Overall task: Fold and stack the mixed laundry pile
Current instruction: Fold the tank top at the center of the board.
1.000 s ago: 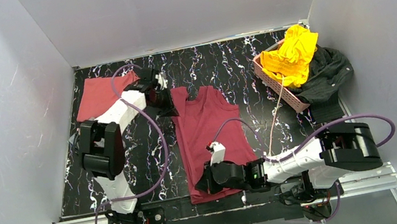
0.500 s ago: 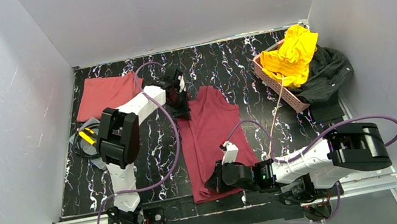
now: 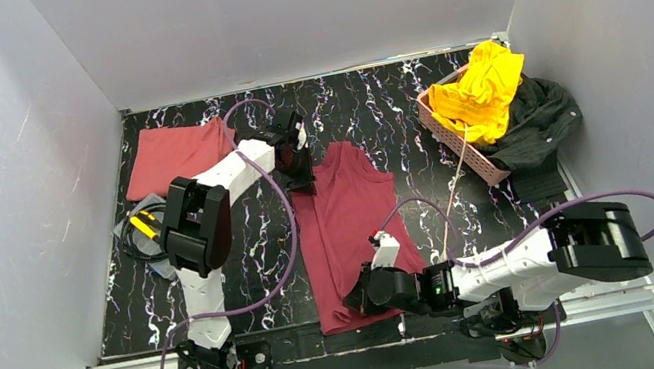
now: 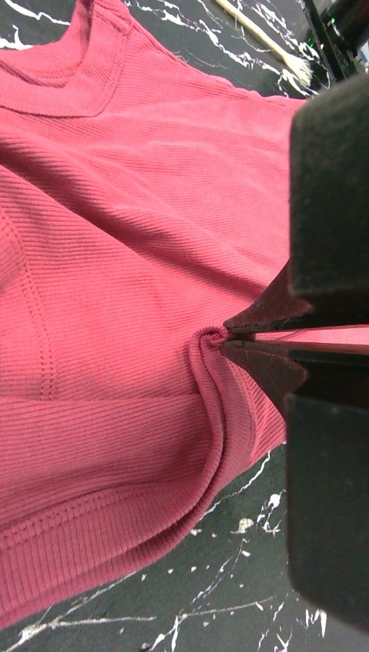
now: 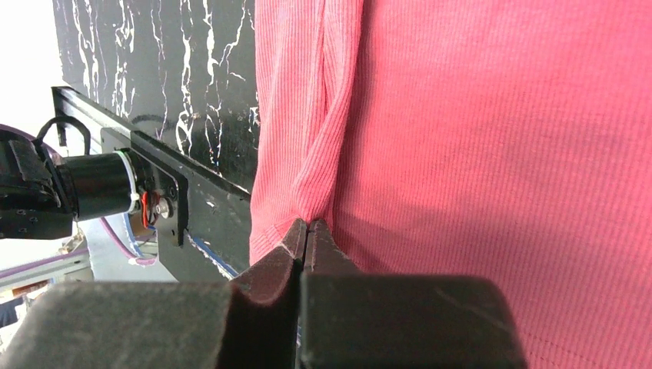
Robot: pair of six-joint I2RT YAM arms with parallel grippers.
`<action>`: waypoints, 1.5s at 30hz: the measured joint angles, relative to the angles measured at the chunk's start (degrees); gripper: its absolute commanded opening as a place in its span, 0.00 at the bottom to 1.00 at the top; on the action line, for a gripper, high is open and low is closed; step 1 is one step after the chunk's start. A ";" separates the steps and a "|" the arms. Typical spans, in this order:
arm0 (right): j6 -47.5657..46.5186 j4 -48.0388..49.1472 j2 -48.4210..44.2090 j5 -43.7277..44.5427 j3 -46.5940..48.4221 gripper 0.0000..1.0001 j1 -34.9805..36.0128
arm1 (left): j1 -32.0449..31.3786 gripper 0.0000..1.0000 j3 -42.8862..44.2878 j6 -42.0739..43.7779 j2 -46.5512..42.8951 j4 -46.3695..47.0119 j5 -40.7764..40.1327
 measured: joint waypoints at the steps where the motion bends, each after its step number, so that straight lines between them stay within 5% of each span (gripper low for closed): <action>1: 0.17 -0.76 -0.63 0.24 -0.02 0.04 0.00 | -0.04 0.04 0.00 -0.07 0.00 0.04 0.26; 4: 0.68 -2.69 -2.45 1.03 -0.04 0.27 0.00 | -0.07 0.24 0.00 -0.22 0.00 0.46 1.62; 15: -2.19 -15.96 -11.28 5.27 1.44 0.65 0.07 | 0.28 0.55 -0.57 1.53 -3.91 3.63 6.86; 25: -11.96 -24.83 -8.87 7.06 11.89 0.64 0.11 | 7.82 0.58 1.92 2.21 -5.11 2.95 5.40; 35: -12.59 -26.86 -2.12 5.77 12.17 0.41 0.11 | 11.72 0.59 13.11 2.64 9.64 -0.46 3.39; 45: -11.91 -26.01 -2.23 4.22 9.44 0.30 0.33 | 12.09 0.53 16.98 3.04 12.98 -0.79 3.65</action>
